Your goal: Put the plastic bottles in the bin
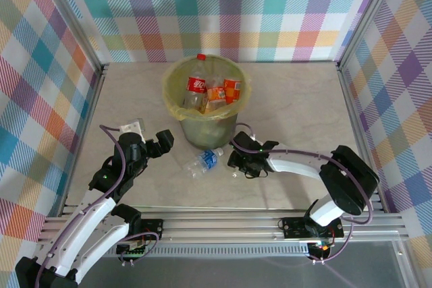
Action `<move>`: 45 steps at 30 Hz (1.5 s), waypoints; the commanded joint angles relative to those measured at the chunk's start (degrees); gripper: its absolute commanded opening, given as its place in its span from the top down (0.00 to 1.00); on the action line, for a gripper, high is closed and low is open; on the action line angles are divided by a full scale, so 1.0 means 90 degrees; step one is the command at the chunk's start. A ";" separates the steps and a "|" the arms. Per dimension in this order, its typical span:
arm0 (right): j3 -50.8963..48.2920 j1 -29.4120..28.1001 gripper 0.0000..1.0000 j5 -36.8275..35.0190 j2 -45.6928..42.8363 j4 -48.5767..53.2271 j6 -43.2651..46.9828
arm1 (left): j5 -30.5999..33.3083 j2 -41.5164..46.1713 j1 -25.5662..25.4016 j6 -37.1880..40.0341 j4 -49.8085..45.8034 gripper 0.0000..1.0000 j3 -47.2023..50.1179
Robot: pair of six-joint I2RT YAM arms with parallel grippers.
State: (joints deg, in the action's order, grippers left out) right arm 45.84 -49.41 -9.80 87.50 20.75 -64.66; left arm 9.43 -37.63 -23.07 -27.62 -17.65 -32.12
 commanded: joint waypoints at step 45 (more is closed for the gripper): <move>1.0336 0.0745 0.53 0.2161 0.2415 0.5402 0.7016 | 0.0183 0.0206 0.0034 0.0013 -0.0267 0.00 -0.0117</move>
State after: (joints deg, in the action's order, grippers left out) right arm 132.86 -43.11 6.46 106.19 63.99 -5.19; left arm 11.57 -36.29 -23.07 -27.66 -19.40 -32.10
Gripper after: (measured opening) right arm 0.553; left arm 0.998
